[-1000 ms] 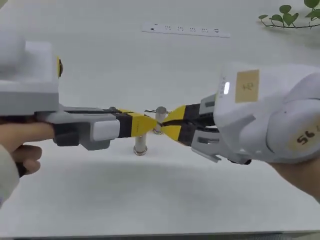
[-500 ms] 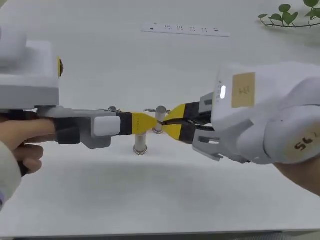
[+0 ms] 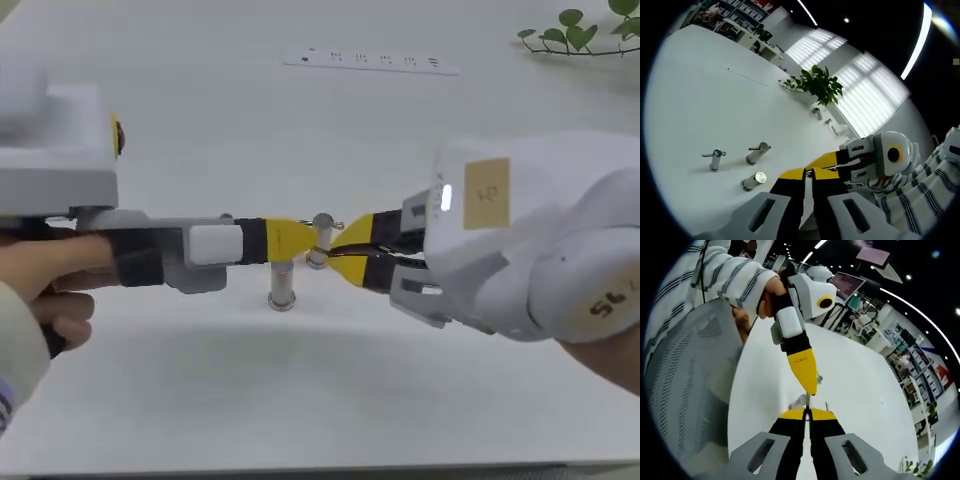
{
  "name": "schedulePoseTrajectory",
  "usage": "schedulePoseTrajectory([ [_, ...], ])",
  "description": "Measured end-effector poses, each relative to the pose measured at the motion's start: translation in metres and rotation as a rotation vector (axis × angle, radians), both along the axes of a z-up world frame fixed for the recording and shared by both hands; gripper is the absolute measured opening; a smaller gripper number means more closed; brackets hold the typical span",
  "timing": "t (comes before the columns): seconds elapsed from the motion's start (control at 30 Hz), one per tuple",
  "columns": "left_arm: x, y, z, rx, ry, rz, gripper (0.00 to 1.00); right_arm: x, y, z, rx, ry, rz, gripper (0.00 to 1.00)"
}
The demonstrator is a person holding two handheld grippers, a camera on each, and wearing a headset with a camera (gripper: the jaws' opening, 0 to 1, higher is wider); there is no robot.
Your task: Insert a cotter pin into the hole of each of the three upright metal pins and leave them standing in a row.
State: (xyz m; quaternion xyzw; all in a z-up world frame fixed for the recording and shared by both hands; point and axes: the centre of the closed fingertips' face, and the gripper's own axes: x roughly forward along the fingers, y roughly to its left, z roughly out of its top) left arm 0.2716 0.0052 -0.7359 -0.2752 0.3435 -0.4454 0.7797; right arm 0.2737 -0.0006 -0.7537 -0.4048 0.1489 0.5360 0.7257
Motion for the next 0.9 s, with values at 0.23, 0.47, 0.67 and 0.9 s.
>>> schedulePoseTrajectory([
  [0.23,-0.0005,-0.0009,-0.0023,0.014,-0.004,0.002,0.04,0.0010,-0.0013,0.0009,-0.002,0.002,-0.004,0.02],
  [0.47,0.0010,0.0004,-0.0057,0.023,0.006,-0.007,0.02,0.0003,-0.0002,0.0014,-0.002,0.002,0.002,0.03],
  [0.67,-0.0010,0.0023,-0.0046,0.020,0.016,-0.010,0.01,-0.0003,0.0009,0.0030,0.001,0.000,0.005,0.03],
  [0.9,-0.0049,0.0012,-0.0038,0.041,-0.011,-0.014,0.01,-0.0016,0.0018,0.0023,-0.003,0.003,0.019,0.03],
])
